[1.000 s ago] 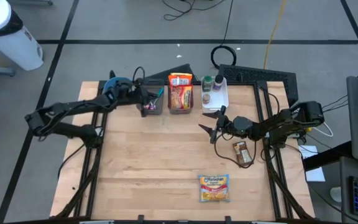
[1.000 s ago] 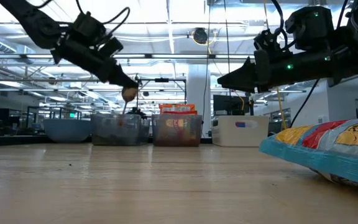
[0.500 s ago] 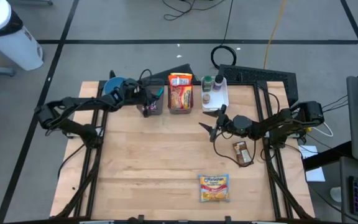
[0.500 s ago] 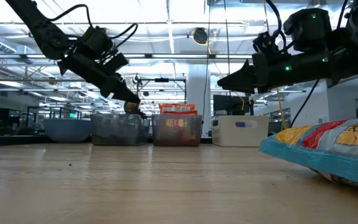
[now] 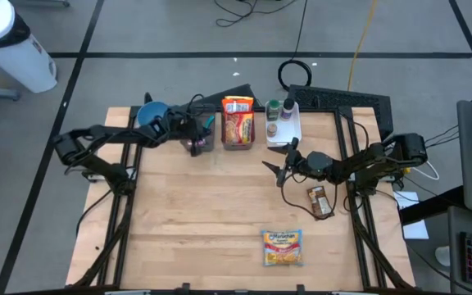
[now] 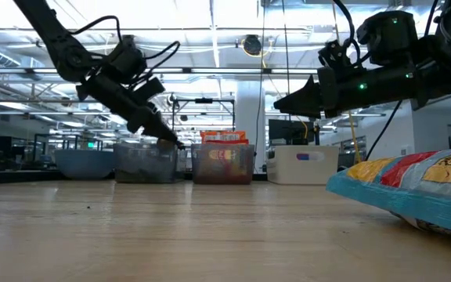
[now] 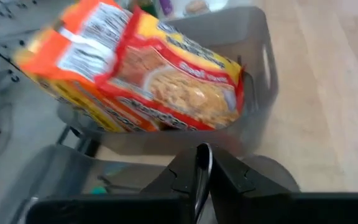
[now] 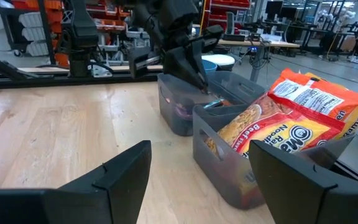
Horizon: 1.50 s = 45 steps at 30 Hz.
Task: Pick & Place Food Item
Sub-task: Put the orange spoon into the left black bin, then put the orange seasoning pack into the white bin
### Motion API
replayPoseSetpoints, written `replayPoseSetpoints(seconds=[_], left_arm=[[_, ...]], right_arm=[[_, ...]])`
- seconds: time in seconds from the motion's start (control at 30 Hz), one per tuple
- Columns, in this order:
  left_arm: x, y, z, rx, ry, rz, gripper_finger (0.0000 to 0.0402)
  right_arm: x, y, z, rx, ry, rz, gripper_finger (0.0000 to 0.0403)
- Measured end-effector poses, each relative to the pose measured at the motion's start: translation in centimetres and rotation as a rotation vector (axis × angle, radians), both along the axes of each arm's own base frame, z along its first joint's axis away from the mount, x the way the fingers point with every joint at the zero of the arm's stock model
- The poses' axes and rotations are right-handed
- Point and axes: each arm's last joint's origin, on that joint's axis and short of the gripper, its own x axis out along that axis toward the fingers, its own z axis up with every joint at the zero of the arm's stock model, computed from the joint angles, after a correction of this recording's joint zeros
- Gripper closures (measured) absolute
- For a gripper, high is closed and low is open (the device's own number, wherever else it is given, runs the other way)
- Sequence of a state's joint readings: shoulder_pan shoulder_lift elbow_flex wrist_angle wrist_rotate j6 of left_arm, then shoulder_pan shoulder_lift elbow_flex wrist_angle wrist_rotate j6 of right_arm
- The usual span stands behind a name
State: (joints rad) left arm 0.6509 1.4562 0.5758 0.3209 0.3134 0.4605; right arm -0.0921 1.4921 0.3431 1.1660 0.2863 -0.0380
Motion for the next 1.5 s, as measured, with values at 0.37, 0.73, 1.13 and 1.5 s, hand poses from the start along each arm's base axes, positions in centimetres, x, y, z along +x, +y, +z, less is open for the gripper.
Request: replayPoseSetpoints(seconds=[0.37, 0.73, 1.13, 1.5], left_arm=[[0.7, -0.8, -0.3, -0.010, 0.003, -0.034, 0.0377], [0.5, -0.8, -0.5, -0.065, 0.006, -0.005, 0.0302], [0.6, -0.7, -0.4, -0.068, -0.007, 0.005, 0.0238], [0.2, -0.9, 2.3, -0.012, -0.126, 0.022, 0.0220]], right_arm=[[0.0, 0.0, 0.0, 0.012, -0.005, 0.000, 0.0140], [0.0, 0.0, 0.0, 0.025, -0.010, 0.001, 0.0140], [0.0, 0.0, 0.0, 0.025, -0.010, 0.001, 0.0140], [0.0, 0.0, 0.0, 0.025, -0.014, 0.001, 0.0140]])
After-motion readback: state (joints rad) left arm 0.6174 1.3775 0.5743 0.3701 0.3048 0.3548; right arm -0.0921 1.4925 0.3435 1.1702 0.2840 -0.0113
